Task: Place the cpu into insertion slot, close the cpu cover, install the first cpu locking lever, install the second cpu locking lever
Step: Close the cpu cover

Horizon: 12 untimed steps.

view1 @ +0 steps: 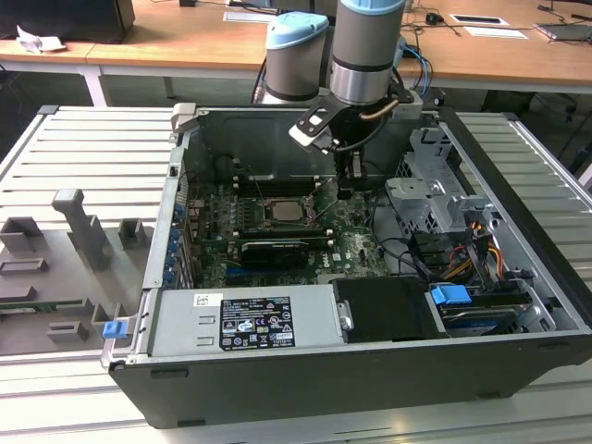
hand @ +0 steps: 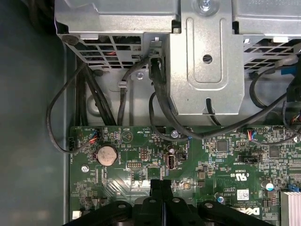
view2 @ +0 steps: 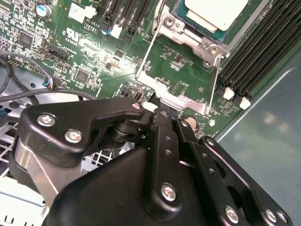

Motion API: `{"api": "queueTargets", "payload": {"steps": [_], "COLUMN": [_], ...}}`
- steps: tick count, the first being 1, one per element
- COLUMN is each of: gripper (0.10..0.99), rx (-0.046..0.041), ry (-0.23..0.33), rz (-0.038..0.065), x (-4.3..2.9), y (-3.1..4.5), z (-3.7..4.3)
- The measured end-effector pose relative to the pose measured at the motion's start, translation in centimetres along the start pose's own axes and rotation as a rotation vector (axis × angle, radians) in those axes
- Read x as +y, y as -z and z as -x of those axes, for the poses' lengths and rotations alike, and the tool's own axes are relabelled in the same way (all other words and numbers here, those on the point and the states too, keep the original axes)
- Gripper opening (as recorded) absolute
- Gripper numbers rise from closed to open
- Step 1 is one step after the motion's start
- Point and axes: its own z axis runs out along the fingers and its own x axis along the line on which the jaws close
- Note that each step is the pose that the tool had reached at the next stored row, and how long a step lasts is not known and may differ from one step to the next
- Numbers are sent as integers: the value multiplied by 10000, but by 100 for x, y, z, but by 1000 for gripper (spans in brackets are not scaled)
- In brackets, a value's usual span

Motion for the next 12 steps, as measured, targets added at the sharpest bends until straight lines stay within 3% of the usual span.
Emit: {"api": "queueTargets", "payload": {"steps": [12], "gripper": [106], "rx": [0], "ry": [0], "rz": [0], "x": [-25], "y": [-25], "z": [-1]}}
